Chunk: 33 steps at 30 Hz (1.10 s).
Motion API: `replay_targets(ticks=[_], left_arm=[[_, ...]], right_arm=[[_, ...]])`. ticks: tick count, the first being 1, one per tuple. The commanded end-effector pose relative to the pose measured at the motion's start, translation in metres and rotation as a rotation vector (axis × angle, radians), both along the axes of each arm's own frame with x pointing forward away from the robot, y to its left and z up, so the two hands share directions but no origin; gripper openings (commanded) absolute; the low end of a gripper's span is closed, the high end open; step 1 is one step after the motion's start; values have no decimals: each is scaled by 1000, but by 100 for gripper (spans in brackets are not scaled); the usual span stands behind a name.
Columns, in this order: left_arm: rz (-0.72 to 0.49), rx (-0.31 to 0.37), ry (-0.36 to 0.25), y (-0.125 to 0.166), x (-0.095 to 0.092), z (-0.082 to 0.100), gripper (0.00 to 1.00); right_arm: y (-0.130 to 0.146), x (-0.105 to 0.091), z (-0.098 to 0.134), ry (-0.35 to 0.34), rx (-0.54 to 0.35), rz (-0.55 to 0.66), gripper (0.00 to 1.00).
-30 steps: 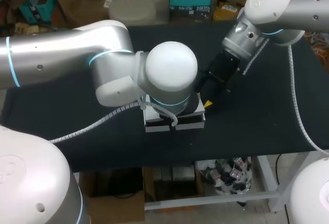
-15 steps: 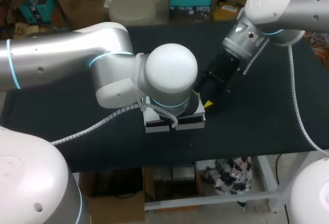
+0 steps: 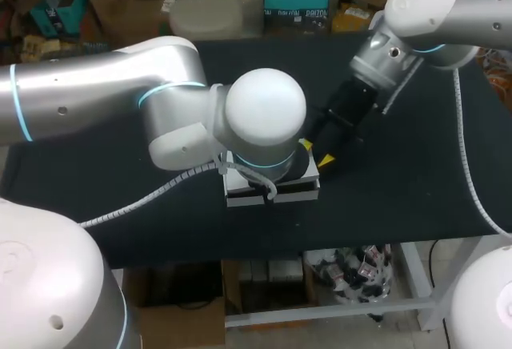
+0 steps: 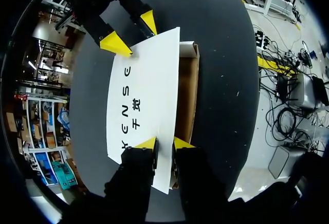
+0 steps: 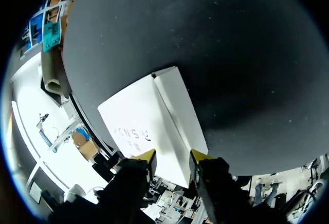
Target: Assemble the packaging by folding the flat box into shape, placing the metal phone stand inside, and closing the box properly
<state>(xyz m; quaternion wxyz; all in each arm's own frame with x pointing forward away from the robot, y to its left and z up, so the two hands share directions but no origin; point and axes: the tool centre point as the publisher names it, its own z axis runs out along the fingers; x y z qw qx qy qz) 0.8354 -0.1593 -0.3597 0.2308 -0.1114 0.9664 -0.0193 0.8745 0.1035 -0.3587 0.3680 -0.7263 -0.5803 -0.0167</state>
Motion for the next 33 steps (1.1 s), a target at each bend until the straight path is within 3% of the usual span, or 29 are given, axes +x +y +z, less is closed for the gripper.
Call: replay_targets(ticks=[1, 5, 8, 12, 20, 33], left_arm=[[4, 4, -3, -1, -2, -2, 15], [5, 4, -3, -1, -2, -2, 16], [4, 5, -3, -1, -3, -1, 17], [4, 7, -1, -1, -3, -1, 18], [4, 12, 2, -1, -4, 0, 19], [4, 17, 6, -2, -5, 1, 22]], right_arm=[[-4, -6, 6, -21, -5, -16, 43], [-7, -8, 10, -34, -2, -26, 38], [-8, -9, 14, -46, -2, -31, 28], [-11, -10, 19, -68, -4, -40, 0], [-6, -18, 34, -126, 15, -14, 0], [13, -30, 22, -108, 24, 59, 0]])
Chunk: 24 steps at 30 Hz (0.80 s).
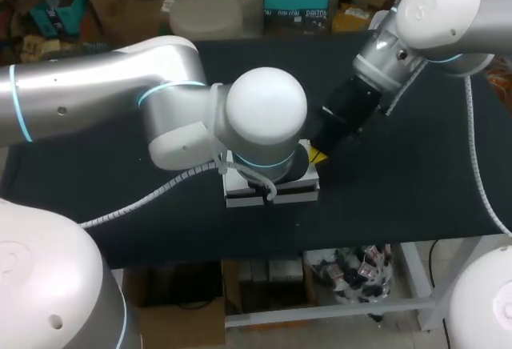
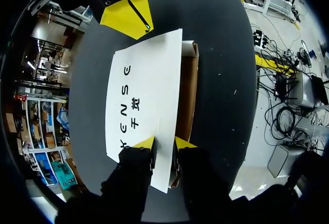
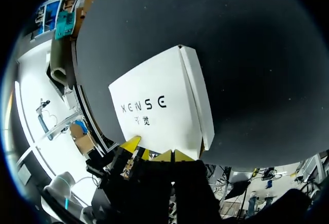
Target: Assemble the packaging by folding the flat box into shape, placing the metal phone stand inside, and closing the box properly
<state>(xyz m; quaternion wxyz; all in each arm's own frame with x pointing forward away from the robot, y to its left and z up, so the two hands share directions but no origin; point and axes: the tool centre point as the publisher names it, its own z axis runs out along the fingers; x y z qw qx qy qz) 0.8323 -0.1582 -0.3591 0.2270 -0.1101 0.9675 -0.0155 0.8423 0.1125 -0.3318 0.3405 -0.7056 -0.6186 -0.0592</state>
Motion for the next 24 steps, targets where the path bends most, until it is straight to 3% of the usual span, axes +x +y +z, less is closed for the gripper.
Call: replay_targets(ticks=[1, 24], left_arm=[[5, 10, -2, -3, -2, 1, 22], [5, 16, 6, -4, -3, 2, 26]], right_arm=[[5, 2, -6, 19, -1, 14, 0], [0, -3, -20, 54, 14, 11, 0]])
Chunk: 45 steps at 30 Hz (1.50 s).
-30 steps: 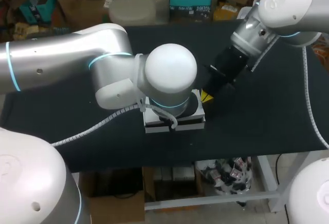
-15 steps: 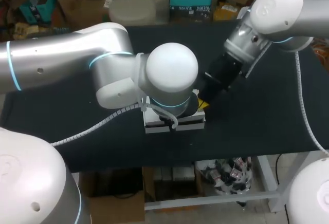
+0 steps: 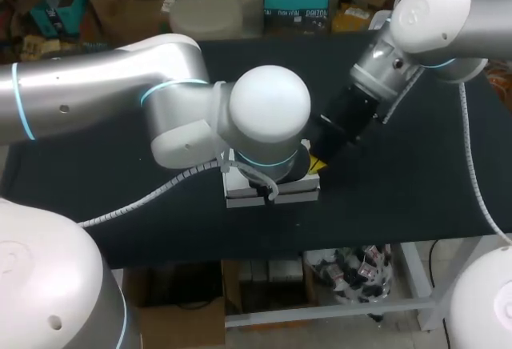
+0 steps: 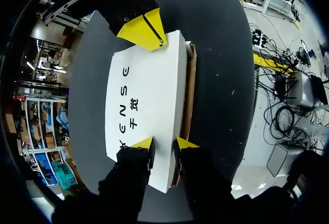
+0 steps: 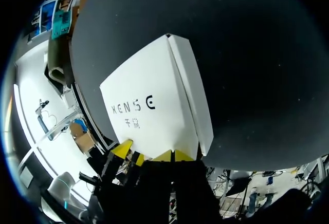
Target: Assemble the packaging by folding the flat box into shape, placing the metal phone stand inside, and closing the box properly
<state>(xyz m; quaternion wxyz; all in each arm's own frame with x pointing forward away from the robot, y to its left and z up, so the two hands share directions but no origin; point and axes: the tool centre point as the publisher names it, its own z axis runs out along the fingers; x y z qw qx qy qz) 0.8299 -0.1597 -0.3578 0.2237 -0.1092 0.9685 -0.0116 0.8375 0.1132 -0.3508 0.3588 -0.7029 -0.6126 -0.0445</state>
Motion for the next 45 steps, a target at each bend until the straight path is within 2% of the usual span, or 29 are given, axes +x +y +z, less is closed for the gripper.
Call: replay_targets(ticks=[1, 15, 25, 28, 31, 33, 35, 37, 45], left_arm=[[5, 9, -1, -3, -1, 1, 26], [8, 8, 8, -2, -4, 3, 29], [-10, -28, 38, 5, -13, 13, 35], [-19, -63, 60, 10, -17, 18, 36], [-27, -128, 101, 19, -19, 28, 35], [-24, -180, 119, 25, -19, 34, 31], [-31, -239, 140, 32, -19, 40, 18], [-29, -274, 157, 37, -19, 43, 0], [-19, -381, 247, 47, -13, 44, 0]], right_arm=[[-1, 1, -1, 7, 4, 5, 0], [-1, -2, -3, 14, 9, 7, 0], [-2, -1, -5, 17, 9, 1, 0], [-2, 0, -5, 17, 9, 0, 0], [-3, 0, -5, 17, 7, -1, 0], [-3, 0, -5, 17, 7, -2, 0], [-2, 1, -5, 16, 6, -1, 0], [-2, 1, -5, 16, 5, 0, 0], [0, 2, -4, 15, 4, 1, 0]])
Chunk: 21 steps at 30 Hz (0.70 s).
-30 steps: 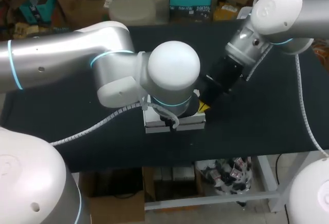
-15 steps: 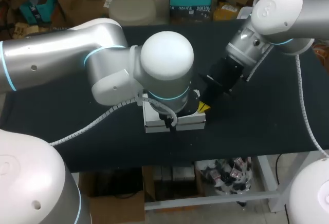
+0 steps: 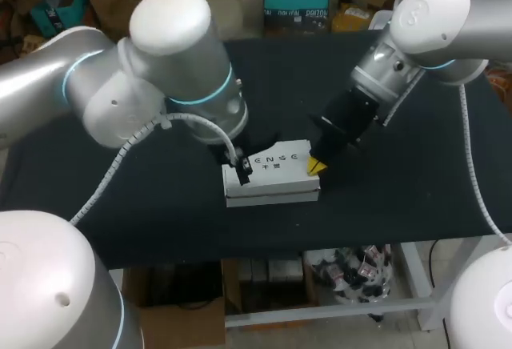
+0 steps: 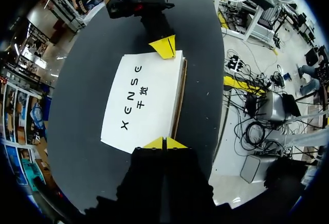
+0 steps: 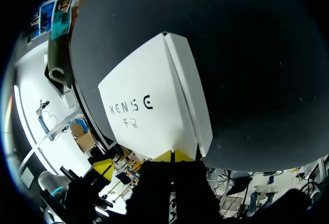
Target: Assemble the packaging by folding the flat box into shape, placing the metal phone stand inside, and closing the box properly
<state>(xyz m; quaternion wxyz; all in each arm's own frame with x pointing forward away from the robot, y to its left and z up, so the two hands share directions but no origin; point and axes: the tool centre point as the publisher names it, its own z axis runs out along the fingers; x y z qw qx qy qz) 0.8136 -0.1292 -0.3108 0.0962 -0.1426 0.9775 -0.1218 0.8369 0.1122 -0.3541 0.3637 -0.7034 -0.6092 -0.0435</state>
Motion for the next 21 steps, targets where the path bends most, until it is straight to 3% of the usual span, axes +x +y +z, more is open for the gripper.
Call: replay_targets(ticks=[1, 8, 21], left_arm=[[-25, -146, 30, 18, 4, -5, 0], [-9, -212, 107, 13, 14, -24, 0], [-4, -242, 137, 11, 17, -40, 0]], right_arm=[[1, 3, -1, 5, -2, 5, 0], [2, 3, -1, 6, -3, 5, 0], [2, 2, -3, 9, -3, 7, 0]])
